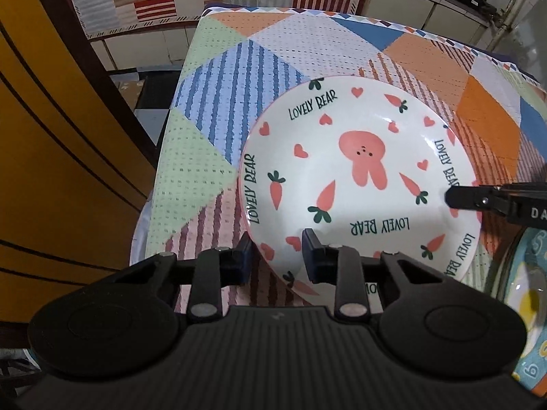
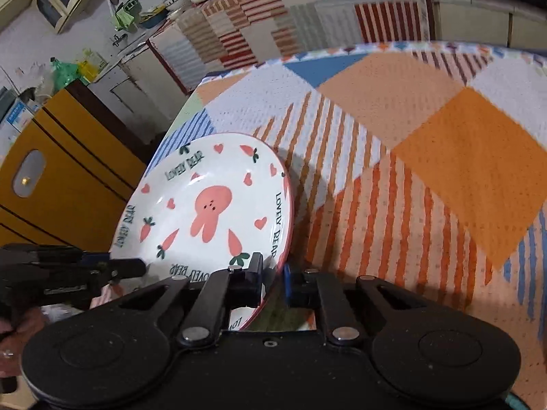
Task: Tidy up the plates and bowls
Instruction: 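Close both grippers on the rim of the pink bunny LOVELY BEAR plate, then lift the bunny plate with both grippers onto the egg plate and open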
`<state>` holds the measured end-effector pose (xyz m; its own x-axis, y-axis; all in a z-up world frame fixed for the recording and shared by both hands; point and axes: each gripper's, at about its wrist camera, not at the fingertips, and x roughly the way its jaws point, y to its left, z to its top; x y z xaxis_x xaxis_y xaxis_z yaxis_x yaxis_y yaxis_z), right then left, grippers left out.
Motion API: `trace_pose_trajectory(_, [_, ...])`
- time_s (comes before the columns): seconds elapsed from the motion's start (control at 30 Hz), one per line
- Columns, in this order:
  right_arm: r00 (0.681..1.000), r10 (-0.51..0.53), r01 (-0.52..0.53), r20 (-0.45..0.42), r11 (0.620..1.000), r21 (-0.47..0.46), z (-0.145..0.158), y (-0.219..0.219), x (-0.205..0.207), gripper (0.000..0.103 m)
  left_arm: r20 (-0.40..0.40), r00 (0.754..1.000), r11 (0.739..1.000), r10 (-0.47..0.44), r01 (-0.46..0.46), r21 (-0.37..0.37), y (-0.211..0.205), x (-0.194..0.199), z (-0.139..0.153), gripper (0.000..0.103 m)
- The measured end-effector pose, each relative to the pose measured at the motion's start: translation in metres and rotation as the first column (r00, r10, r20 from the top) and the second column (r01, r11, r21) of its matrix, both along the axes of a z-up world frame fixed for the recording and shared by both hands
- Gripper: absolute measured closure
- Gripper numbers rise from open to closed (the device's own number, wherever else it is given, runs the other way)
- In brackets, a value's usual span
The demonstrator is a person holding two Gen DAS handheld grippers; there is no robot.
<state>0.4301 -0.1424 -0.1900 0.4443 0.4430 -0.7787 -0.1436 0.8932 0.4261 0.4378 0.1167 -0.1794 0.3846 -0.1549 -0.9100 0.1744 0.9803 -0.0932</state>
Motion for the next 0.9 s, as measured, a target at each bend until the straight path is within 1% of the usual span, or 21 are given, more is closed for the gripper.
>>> trace_pose_trajectory(0.07, [0.999, 0.04, -0.04, 0.017, 0.999, -0.009, 0.005, -0.001, -0.005, 0.088, 0.008, 1.0, 1.0, 0.005, -0.005, -0.017, 0.001, -0.007, 0.006, 0.075])
trace_pose_trajectory(0.13, [0.997, 0.068, -0.068, 0.038, 0.998, -0.014, 0.013, -0.003, -0.012, 0.087, 0.035, 0.999, 1.0, 0.007, -0.007, -0.023, -0.001, -0.017, 0.016, 0.075])
trace_pose_trajectory(0.23, [0.994, 0.088, -0.086, 0.062, 0.996, -0.026, 0.024, -0.006, -0.023, 0.087, 0.074, 0.997, 1.0, 0.027, -0.028, 0.004, -0.011, -0.032, 0.028, 0.075])
trace_pose_trajectory(0.3, [0.992, 0.097, -0.094, 0.078, 0.995, -0.035, 0.033, -0.009, -0.031, 0.087, 0.084, 0.996, 0.999, 0.037, -0.037, 0.0, -0.014, -0.042, 0.037, 0.075])
trace_pose_trajectory(0.47, [0.985, 0.108, -0.104, 0.134, 0.994, -0.041, 0.057, -0.021, -0.059, 0.086, 0.131, 0.991, 0.999, 0.034, -0.032, -0.02, -0.024, -0.073, 0.064, 0.075])
trace_pose_trajectory(0.63, [0.977, 0.106, -0.105, 0.186, 0.994, -0.015, 0.075, -0.041, -0.091, 0.086, 0.152, 0.988, 0.996, 0.041, -0.029, -0.083, -0.033, -0.104, 0.087, 0.075])
trace_pose_trajectory(0.83, [0.964, 0.109, -0.11, 0.242, 0.994, -0.009, 0.095, -0.065, -0.131, 0.085, 0.217, 0.976, 0.998, -0.004, 0.018, -0.066, -0.058, -0.137, 0.103, 0.075])
trace_pose_trajectory(0.9, [0.962, 0.097, -0.095, 0.253, 0.995, -0.021, 0.1, -0.074, -0.143, 0.085, 0.225, 0.974, 0.996, -0.001, 0.021, -0.088, -0.065, -0.143, 0.105, 0.075])
